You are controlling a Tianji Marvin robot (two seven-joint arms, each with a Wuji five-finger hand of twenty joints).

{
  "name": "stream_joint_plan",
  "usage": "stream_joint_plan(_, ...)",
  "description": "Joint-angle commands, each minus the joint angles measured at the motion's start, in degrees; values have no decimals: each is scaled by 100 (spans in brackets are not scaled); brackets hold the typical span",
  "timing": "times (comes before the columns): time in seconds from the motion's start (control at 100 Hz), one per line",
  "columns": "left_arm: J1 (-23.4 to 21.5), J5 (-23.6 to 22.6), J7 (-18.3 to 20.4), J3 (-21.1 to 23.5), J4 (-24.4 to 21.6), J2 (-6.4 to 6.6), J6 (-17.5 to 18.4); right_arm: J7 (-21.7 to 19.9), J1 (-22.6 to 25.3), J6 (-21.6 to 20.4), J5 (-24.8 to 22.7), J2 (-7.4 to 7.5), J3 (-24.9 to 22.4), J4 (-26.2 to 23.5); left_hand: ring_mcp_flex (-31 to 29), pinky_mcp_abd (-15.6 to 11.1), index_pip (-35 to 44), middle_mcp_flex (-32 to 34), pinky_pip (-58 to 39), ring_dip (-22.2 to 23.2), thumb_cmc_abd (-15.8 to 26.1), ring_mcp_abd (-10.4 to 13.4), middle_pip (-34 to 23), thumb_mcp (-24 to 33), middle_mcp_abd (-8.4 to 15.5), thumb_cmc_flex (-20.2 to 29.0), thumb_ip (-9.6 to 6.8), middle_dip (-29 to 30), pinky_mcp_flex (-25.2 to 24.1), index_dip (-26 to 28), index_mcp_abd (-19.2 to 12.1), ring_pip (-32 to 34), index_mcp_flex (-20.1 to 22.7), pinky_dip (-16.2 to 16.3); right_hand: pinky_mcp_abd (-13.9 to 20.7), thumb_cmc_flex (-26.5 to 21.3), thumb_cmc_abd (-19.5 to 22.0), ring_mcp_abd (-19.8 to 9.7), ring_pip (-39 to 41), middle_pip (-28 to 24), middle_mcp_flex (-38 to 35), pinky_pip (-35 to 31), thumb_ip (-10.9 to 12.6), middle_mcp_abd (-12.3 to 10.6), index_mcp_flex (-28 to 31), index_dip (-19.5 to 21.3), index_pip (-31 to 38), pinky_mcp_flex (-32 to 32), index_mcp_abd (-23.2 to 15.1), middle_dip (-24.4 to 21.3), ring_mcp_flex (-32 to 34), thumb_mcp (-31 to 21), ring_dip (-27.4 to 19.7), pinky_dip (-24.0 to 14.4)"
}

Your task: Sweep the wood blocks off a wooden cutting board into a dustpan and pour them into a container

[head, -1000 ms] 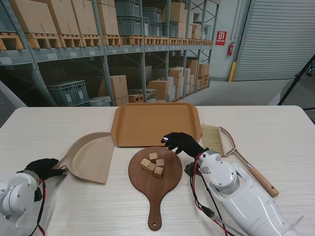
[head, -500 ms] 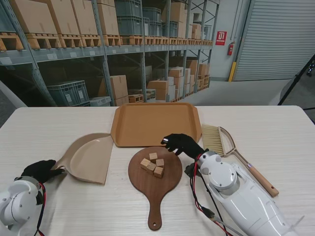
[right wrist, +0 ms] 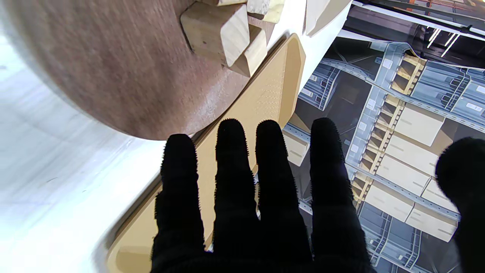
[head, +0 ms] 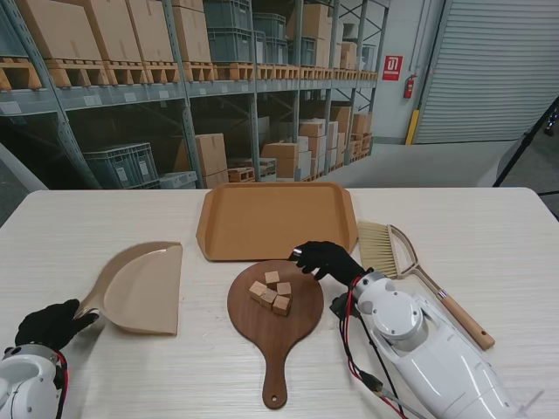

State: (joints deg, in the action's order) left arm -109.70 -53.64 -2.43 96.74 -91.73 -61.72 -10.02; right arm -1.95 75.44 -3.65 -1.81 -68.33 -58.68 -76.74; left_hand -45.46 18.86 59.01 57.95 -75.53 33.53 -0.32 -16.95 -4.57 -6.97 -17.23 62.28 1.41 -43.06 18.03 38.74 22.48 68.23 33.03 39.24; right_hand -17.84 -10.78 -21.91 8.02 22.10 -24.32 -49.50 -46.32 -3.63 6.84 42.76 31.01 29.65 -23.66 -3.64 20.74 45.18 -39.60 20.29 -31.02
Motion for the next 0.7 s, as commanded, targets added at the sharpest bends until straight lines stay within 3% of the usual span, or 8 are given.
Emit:
stream_joint_plan(0.0, -160, 25, -3, 25, -160, -78, -30, -66, 102, 63, -32, 25, -31, -51, -427, 94, 338, 336, -172, 94, 1000, 1379, -7613, 505, 1689, 878, 29, -134, -24, 158, 55, 244, 275, 155, -144, 47, 137, -62, 137, -125, -149, -249, 127, -53, 155, 4, 102, -47, -28, 86, 179, 126, 44, -126)
stream_joint_plan(0.3, -615, 602, -577, 116, -720, -275, -184, -41, 344, 228, -227, 86, -320, -305, -545, 143, 331, 514, -213, 153, 904, 1446, -7801, 504, 1602, 907, 16, -403, 28, 242, 113, 540, 401, 191, -152, 38, 138, -48, 150, -125, -164, -272, 124, -32, 198, -6, 87, -45, 56, 87, 186, 93, 47, -108)
stream_joint_plan(0.69, -920, 646, -800, -21, -958, -307, 163, 95, 748, 285, -540, 151, -779, -735, -530, 126, 311, 502, -196, 154, 894, 1449, -7783, 504, 1616, 891, 12, -468, 7, 272, 106, 563, 406, 194, -158, -1, 149, -26, 146, -103, -194, -290, 119, -14, 278, 1, 78, -36, 68, 81, 190, 82, 43, -80)
